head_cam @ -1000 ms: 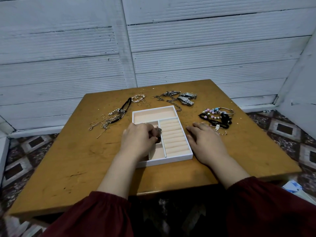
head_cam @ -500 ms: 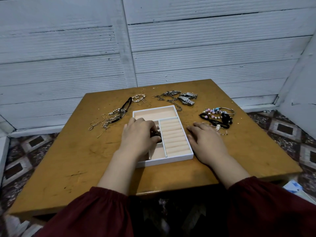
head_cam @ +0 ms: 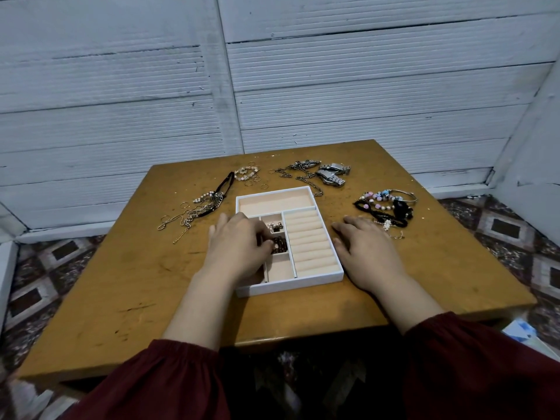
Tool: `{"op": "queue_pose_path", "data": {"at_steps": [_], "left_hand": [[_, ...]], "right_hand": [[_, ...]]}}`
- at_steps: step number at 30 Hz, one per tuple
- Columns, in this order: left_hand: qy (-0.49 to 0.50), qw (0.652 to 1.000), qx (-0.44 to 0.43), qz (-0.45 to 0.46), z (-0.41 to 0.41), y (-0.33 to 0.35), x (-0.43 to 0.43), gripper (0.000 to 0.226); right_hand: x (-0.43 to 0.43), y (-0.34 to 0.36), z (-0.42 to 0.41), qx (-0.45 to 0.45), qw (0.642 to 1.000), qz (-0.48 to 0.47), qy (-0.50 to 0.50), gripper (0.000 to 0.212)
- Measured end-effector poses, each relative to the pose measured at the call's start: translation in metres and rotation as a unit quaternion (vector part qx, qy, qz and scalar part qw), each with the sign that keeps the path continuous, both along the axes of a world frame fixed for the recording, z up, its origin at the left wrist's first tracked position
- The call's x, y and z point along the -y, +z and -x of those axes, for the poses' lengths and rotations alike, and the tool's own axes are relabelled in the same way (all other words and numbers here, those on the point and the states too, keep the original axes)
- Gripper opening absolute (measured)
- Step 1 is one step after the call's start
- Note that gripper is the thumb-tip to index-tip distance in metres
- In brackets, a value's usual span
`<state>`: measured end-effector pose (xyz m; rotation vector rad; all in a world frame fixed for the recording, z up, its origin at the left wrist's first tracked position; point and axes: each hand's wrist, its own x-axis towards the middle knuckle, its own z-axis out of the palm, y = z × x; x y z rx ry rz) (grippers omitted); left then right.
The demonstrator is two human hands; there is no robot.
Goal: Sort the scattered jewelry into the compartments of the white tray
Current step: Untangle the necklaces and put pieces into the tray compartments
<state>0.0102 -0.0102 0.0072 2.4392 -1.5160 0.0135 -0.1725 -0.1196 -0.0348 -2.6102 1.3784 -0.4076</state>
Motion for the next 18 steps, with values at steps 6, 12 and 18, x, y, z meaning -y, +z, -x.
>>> {"op": "queue_pose_path", "data": {"at_steps": [6,12,18], "left_hand": [[0.012,1.000,-0.002,0.013,0.0025,-0.0017,0.0004,0.014],[0.015,1.000,-0.008,0.022,0.0025,-0.0022,0.0001,0.015],[0.012,0.995,-0.051,0.086,0.0069,-0.0036,0.0000,0.013]], "right_hand": [[-0.0007,-0.0006,0.0001,0.003,1.000,0.003,0.000,0.043],[-0.0011,-0.0005,0.0001,0.004,1.000,0.001,-0.003,0.043],[-0.0020,-0.0006,-0.0001,0.019,1.000,0.000,-0.004,0.040]]}}
